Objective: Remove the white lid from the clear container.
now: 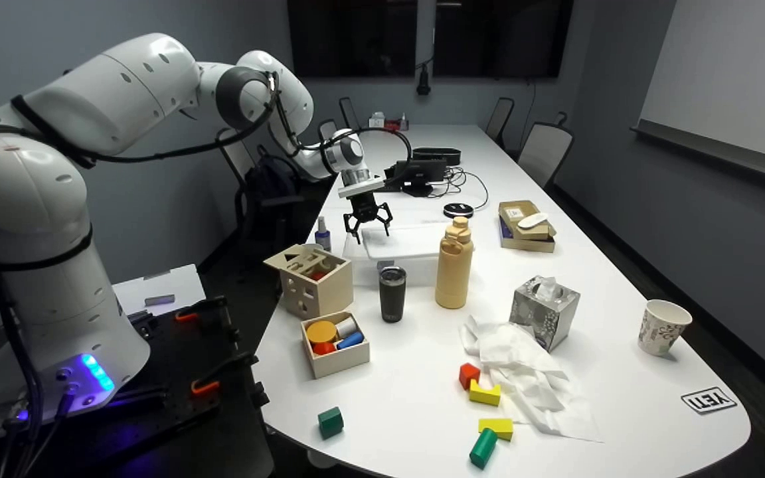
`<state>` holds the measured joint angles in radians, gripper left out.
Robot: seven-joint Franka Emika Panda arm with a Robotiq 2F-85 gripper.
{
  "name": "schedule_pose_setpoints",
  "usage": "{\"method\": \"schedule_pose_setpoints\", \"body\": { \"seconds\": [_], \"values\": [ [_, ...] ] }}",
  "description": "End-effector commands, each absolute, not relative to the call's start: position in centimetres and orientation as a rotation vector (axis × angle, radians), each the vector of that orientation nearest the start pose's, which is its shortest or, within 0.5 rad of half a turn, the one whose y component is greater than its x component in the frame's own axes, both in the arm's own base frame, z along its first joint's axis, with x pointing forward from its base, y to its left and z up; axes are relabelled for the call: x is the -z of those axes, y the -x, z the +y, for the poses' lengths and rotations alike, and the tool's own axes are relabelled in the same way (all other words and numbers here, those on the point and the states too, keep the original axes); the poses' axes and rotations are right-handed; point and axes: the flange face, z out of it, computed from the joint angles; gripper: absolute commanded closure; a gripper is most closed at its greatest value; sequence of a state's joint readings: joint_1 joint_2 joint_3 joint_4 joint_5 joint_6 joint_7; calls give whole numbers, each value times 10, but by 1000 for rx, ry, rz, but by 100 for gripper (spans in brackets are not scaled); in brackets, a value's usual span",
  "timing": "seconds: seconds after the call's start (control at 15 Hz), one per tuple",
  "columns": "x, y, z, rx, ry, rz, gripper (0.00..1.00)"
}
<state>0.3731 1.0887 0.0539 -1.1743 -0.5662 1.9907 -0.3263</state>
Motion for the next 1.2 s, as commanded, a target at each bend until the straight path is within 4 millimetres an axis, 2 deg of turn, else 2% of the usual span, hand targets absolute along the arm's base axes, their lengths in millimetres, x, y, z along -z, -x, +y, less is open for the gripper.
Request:
{"method": "schedule_pose_setpoints", "body": {
  "seconds": [0.0,0.2,0.6,1.13],
  "values": [
    [-104,-678,253,-315,3126,-1800,0],
    [-101,-682,247,-200,3166,-1804,0],
    [-102,-691,237,-94,3219,-1821,0],
    [-110,-713,210,-79,3306,-1767,0]
  ]
}}
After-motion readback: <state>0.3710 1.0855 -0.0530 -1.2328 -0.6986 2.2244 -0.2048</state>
